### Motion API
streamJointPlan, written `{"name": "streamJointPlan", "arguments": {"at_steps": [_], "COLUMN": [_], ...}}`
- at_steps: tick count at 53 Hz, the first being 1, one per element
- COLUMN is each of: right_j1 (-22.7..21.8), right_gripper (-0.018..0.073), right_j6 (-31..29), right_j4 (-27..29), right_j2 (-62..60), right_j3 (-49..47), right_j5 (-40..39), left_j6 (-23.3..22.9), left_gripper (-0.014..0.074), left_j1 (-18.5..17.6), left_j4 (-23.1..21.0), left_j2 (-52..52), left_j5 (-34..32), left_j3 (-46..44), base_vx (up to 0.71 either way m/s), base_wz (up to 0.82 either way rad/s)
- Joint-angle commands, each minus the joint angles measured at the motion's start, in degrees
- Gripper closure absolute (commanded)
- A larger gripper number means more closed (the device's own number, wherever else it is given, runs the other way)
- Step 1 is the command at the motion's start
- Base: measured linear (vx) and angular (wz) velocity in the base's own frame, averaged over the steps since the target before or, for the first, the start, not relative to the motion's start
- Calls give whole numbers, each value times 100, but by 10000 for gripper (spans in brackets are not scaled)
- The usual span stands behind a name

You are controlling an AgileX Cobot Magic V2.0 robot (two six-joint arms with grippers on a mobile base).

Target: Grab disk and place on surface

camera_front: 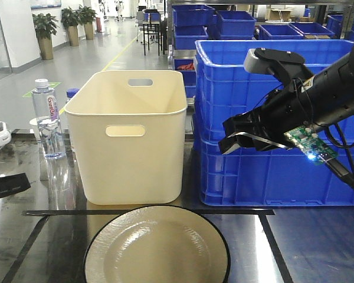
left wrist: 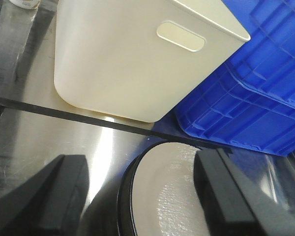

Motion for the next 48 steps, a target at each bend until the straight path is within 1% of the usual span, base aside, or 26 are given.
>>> {"name": "streamJointPlan", "arguments": {"at_steps": [1, 27, 31, 34, 38, 39, 40, 43, 47, 48], "right_j1": [-18, -18, -18, -18, -18, -18, -18, -18, -18, -18], "right_gripper": [37, 37, 37, 37, 37, 37, 37, 37, 37, 37], "right_j6": [-3, -3, -3, -3, -3, -3, -3, -3, -3, -3], "right_j4": [101, 93, 93, 93, 93, 93, 98, 93, 100, 100], "right_j2": [-255, -255, -255, -255, -255, -255, -255, -255, -255, -255], "right_j3": [-184, -184, -184, -184, -184, -184, -184, -184, -184, -184], "right_j5": [-452, -452, -452, -452, -446, -438, -439, -439, -432, -432], "left_j6": [26, 26, 14, -52, -362, -471, -647, -898, -1246, -1315], "left_gripper": [44, 44, 45, 59, 93, 106, 131, 170, 253, 268], "left_j1": [7, 7, 7, -14, -95, -135, -187, -322, -524, -556], "left_j4": [-188, -181, -23, 291, 881, 1072, 1419, 1978, 2971, 3121], "left_j2": [-62, -62, -62, -103, -197, -239, -312, -483, -919, -1007], "left_j5": [-249, -298, -379, -431, -462, -482, -555, -792, -1300, -1408], "left_j3": [-138, -138, -131, -117, -117, -104, -66, 67, 454, 597], "base_vx": [0, 0, 0, 0, 0, 0, 0, 0, 0, 0], "base_wz": [0, 0, 0, 0, 0, 0, 0, 0, 0, 0]}}
